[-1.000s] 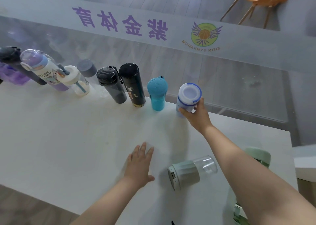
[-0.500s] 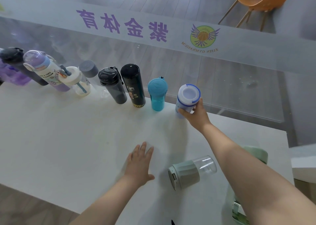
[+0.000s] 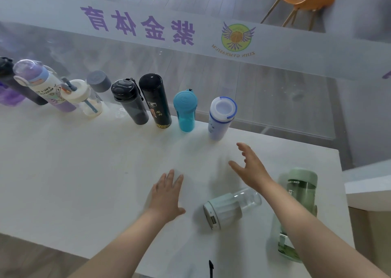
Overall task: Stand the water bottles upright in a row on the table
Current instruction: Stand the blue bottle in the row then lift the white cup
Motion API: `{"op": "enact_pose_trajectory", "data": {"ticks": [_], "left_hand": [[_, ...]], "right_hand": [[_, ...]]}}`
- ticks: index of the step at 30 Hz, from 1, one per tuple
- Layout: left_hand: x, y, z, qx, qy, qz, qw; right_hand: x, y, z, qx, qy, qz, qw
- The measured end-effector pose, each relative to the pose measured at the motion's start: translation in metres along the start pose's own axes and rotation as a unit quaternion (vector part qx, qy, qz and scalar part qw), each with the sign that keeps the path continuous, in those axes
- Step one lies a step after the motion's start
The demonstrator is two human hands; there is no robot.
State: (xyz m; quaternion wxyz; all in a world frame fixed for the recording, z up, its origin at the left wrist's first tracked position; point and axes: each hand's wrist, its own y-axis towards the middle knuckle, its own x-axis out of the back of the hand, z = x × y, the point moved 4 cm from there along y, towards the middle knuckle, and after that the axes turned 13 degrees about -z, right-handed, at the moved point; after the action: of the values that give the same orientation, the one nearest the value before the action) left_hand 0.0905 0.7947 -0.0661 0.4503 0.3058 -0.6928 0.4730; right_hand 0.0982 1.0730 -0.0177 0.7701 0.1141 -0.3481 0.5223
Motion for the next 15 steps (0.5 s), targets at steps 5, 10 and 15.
{"op": "enact_pose_trajectory", "data": {"ticks": [5, 10, 15], "left_hand": [[0.001, -0.008, -0.007, -0.02, -0.059, 0.014, 0.998], [0.001, -0.026, -0.025, -0.055, -0.155, 0.037, 0.986], [-0.004, -0.04, -0.044, -0.027, -0.275, 0.079, 0.958]], "right_hand": [[0.015, -0.056, -0.019, 0.033, -0.044, 0.024, 0.998], [0.02, -0.097, -0.04, 0.105, -0.093, 0.026, 0.99], [0.014, -0.119, -0.045, 0.12, -0.163, 0.089, 0.975]]}}
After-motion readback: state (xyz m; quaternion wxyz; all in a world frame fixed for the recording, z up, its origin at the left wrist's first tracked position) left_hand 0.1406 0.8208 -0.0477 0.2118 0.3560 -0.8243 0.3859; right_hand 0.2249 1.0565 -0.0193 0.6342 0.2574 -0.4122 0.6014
